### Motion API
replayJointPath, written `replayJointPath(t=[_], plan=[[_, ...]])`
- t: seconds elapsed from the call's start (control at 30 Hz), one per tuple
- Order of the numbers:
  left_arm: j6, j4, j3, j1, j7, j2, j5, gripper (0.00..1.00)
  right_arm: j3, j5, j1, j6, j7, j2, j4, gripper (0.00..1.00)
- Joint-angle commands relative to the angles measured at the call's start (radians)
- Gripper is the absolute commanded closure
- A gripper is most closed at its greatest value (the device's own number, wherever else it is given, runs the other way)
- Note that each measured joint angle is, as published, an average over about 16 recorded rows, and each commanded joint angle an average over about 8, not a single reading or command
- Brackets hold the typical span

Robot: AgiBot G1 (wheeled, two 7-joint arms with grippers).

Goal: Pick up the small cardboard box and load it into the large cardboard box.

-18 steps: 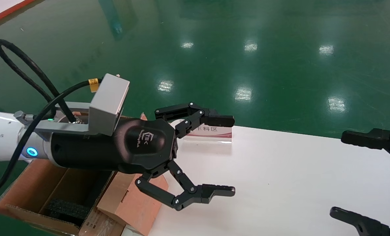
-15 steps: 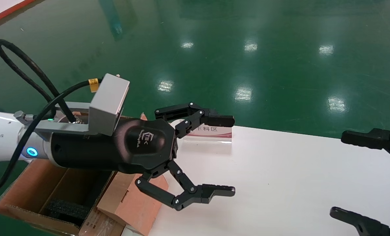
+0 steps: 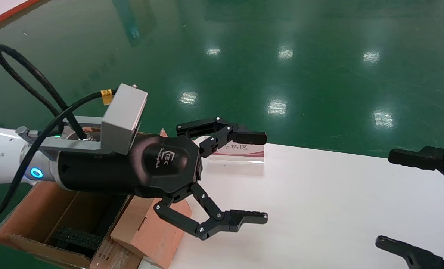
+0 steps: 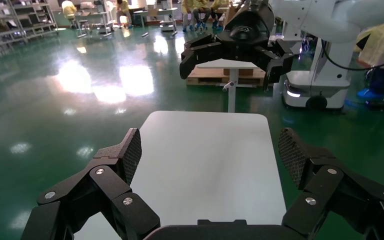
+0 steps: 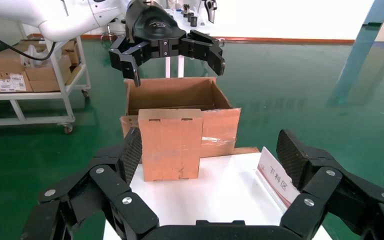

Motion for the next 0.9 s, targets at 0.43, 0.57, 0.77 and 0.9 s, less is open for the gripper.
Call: replayJointPath(t=[0.43,0.57,0.77,0.9], plan=[[-0.006,-0.05,0.101,-0.144,-0.157,-0.038,0.248,0.0,-0.001,0.001,0.001,0.0,-0.001,0.0,-0.001,0.0],[0.035,-0.056,0.177,-0.266,-0.268,-0.018,0.397,0.0,-0.001,0.001,0.001,0.0,-0.001,0.0,-0.001,0.0],[0.085,-0.059,0.304,-0.441,-0.412,0.024,0.58,0.0,-0.002,0.001,0.001,0.0,-0.001,0.001,-0.001,0.0],[0.097,-0.058,0.414,-0.541,-0.518,0.042,0.668,0.0,-0.002,0.001,0.001,0.0,-0.001,0.001,-0.001,0.0]])
